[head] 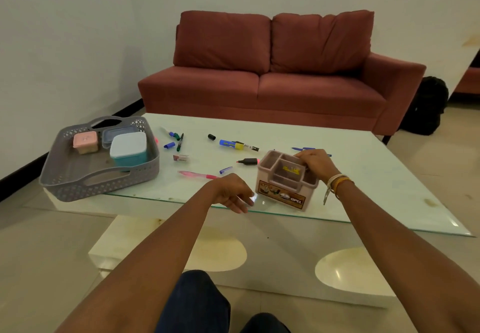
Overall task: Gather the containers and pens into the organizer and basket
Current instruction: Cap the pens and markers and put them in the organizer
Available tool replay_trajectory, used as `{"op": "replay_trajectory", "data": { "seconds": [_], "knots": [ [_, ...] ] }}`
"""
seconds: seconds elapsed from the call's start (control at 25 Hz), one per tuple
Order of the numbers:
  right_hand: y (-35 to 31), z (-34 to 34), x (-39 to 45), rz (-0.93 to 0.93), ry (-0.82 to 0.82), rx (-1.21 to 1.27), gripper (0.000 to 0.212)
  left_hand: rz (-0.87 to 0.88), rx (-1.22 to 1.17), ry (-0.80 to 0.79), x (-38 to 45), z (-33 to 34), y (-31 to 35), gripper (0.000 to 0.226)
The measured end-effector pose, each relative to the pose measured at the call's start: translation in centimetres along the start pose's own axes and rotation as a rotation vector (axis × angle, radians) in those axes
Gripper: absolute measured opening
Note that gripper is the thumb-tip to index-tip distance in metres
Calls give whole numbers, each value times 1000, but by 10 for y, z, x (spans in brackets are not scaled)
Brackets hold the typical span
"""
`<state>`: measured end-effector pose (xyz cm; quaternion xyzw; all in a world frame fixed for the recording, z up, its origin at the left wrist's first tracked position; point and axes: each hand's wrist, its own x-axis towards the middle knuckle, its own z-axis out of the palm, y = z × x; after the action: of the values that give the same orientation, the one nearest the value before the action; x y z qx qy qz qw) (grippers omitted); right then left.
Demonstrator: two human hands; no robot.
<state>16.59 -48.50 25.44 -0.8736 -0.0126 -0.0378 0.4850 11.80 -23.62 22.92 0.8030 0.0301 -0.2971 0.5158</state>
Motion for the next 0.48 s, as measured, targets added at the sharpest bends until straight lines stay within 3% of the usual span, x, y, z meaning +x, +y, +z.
{"op": "replay_trajectory", "data": {
  "seconds": [0.16,0.48],
  "knots": [
    [18,-46,-2,89,25,-43,23,209,-20,243,18,15,10,2],
    [33,-89,12,149,95,-288,38,316,42,344,52,39,34,8]
  ]
}}
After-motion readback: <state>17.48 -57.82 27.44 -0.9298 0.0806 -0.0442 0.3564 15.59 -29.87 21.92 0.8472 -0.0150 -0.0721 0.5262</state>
